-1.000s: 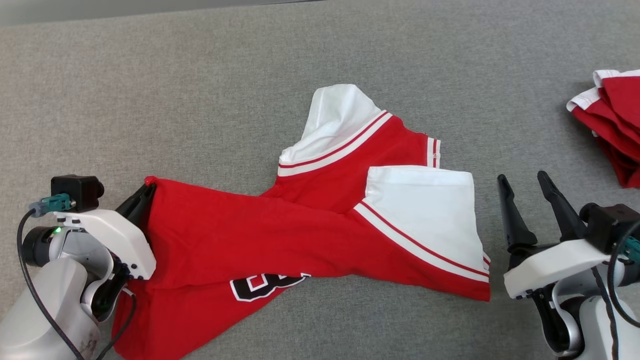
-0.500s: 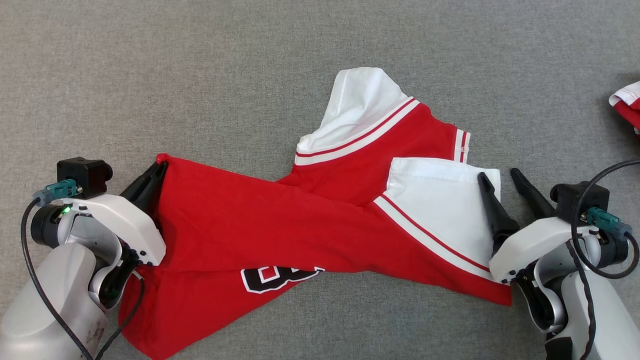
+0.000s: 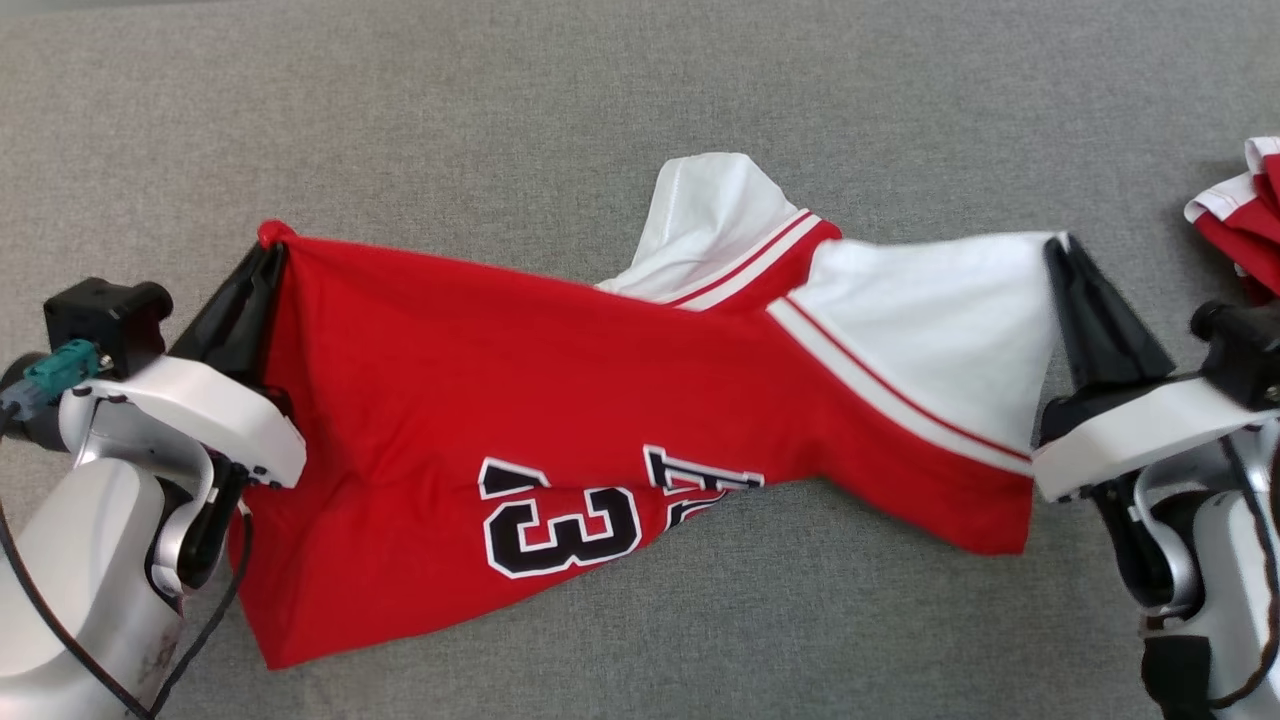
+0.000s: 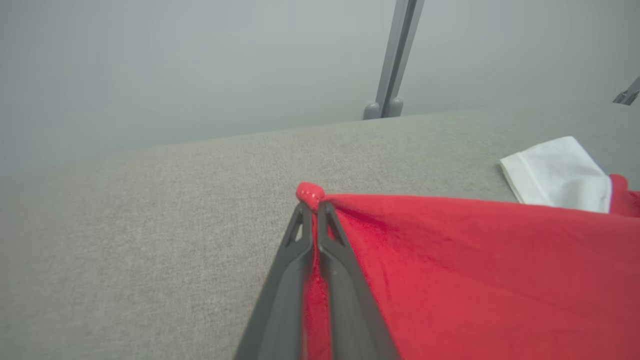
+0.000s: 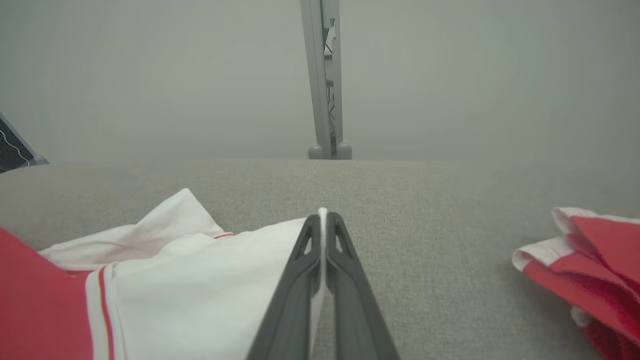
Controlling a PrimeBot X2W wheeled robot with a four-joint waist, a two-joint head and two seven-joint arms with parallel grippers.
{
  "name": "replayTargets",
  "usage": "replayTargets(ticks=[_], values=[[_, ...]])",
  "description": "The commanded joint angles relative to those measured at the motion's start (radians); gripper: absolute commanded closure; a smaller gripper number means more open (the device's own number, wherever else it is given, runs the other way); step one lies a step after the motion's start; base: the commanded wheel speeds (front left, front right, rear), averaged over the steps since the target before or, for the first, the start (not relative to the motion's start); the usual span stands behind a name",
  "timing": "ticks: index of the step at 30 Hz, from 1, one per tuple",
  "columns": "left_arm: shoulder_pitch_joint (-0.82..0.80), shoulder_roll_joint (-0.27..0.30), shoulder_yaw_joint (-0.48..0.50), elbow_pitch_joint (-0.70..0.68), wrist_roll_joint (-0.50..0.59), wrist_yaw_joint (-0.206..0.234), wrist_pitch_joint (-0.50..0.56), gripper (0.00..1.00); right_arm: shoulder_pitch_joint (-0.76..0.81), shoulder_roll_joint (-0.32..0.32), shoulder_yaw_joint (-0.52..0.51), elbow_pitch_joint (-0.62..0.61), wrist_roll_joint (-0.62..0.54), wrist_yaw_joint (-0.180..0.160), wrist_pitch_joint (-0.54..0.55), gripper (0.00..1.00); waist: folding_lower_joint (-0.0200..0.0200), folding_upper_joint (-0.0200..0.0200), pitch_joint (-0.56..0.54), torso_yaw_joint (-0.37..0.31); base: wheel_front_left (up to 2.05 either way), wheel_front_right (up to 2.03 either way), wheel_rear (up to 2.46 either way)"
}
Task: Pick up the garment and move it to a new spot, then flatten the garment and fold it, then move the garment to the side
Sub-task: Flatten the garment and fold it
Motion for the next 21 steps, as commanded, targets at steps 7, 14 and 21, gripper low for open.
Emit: replayTargets(ticks=[7,14,21], values=[[-0.044,0.045,0.051,-0.189,0.035,0.078,-0.035,1.0,-0.071,-0.037,-0.061,-0.175,-0.028,0.0,0.004,1.0,0.0,0.0,-0.047,-0.001,0.0,0.0,0.0],[-0.109,0.07,0.089,-0.356,0.072,0.14,-0.03,1.0,-0.205,-0.07,-0.103,-0.314,-0.027,0.0,0.037,1.0,0.0,0.0,-0.099,0.003,0.0,0.0,0.0],[-0.253,0.093,0.105,-0.453,0.093,0.146,0.022,1.0,-0.433,-0.144,-0.119,-0.405,-0.01,0.0,0.101,1.0,0.0,0.0,-0.126,0.009,0.0,0.0,0.0]])
